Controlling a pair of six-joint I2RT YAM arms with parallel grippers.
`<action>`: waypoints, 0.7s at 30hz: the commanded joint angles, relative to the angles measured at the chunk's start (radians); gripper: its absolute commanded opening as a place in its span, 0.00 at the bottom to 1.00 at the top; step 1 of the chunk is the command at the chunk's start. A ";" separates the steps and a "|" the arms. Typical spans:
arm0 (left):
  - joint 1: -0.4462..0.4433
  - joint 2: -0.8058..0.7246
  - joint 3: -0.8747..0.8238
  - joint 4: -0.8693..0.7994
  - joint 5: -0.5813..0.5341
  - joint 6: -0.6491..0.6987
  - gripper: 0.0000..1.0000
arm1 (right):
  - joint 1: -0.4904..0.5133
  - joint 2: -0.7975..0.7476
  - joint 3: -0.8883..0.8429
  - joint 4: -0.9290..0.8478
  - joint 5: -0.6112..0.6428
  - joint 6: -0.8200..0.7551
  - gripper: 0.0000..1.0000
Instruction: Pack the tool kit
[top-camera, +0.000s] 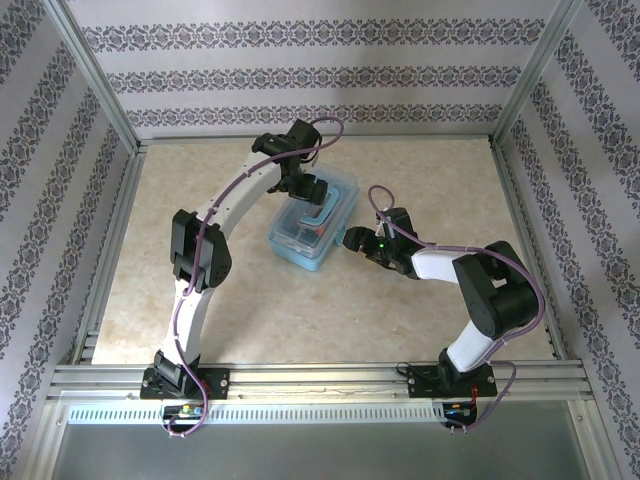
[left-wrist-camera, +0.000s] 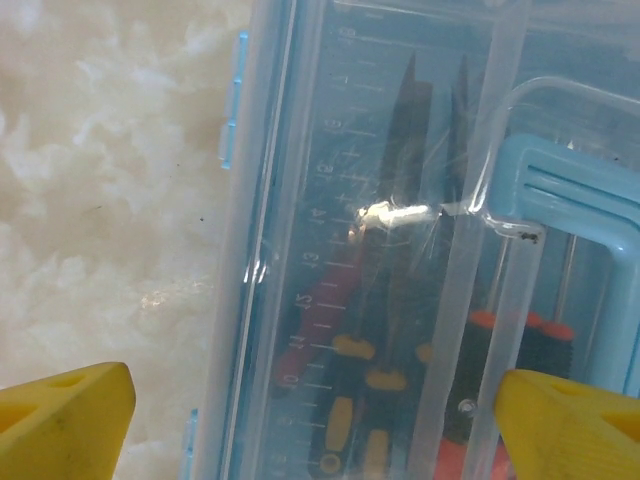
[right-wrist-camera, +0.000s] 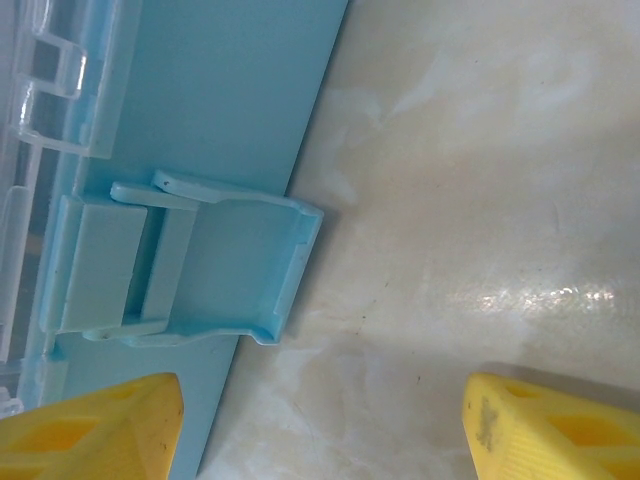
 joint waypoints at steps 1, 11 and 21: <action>0.015 0.002 -0.035 -0.039 0.059 0.035 0.92 | -0.003 -0.022 -0.002 0.019 -0.006 -0.016 0.74; 0.015 -0.058 -0.192 0.013 0.102 0.034 0.81 | -0.001 -0.027 -0.003 0.021 -0.008 -0.016 0.74; 0.029 -0.245 -0.590 0.191 0.116 -0.080 0.59 | 0.002 -0.110 -0.030 0.012 -0.031 -0.049 0.74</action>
